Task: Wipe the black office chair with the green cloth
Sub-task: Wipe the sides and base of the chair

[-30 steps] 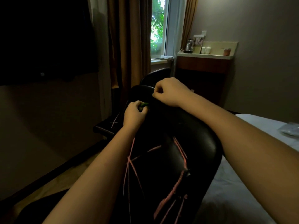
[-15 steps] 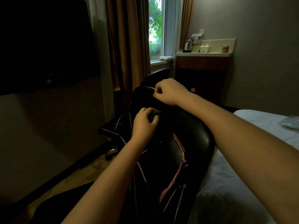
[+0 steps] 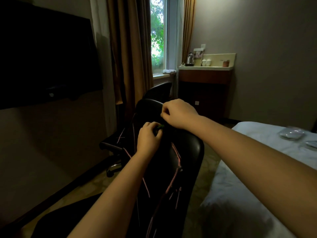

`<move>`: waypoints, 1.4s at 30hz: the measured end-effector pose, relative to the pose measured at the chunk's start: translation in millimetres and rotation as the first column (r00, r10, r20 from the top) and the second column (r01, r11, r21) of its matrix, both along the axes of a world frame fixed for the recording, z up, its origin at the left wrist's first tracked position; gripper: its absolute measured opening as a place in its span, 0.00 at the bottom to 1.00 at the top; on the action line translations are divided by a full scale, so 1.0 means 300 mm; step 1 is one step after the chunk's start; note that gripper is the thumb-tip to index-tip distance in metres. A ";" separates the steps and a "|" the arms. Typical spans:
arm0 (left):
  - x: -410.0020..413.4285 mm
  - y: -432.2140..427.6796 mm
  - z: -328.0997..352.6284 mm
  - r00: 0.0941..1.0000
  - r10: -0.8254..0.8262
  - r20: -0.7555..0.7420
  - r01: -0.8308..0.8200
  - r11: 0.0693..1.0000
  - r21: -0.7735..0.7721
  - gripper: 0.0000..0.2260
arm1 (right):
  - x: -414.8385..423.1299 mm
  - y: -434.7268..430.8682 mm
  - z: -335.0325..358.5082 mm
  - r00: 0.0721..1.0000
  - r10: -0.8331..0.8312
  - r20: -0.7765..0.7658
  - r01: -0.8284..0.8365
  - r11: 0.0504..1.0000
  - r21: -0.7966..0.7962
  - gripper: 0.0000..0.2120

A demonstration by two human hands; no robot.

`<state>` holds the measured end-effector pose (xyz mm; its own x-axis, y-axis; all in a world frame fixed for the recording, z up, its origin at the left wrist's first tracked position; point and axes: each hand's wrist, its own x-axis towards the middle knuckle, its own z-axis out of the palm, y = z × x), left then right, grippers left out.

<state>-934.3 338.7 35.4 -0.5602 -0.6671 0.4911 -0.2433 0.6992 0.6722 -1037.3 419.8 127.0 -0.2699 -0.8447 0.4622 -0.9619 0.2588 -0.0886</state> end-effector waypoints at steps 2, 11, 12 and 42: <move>0.019 0.032 -0.005 1.000 -0.014 -0.009 0.014 1.000 -0.015 0.10 | 0.020 0.021 -0.003 0.999 -0.026 -0.030 0.026 1.000 -0.003 0.10; 0.106 0.196 -0.028 0.995 -0.068 -0.076 0.065 0.997 -0.044 0.10 | 0.082 0.058 0.012 0.995 -0.081 -0.052 0.083 0.996 0.040 0.10; 0.115 0.210 -0.031 0.994 -0.071 -0.085 0.067 0.997 -0.045 0.10 | 0.086 0.063 0.013 0.995 -0.082 -0.049 0.084 0.996 0.037 0.10; 0.020 0.064 -0.025 1.000 -0.010 -0.001 0.010 0.995 -0.095 0.06 | -0.017 -0.050 0.010 0.997 -0.026 0.075 0.024 0.999 0.021 0.08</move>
<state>-928.4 358.0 27.9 -0.5659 -0.6121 0.5524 -0.2356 0.7621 0.6031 -1042.5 404.8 130.0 -0.3241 -0.8461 0.4231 -0.9459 0.2849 -0.1549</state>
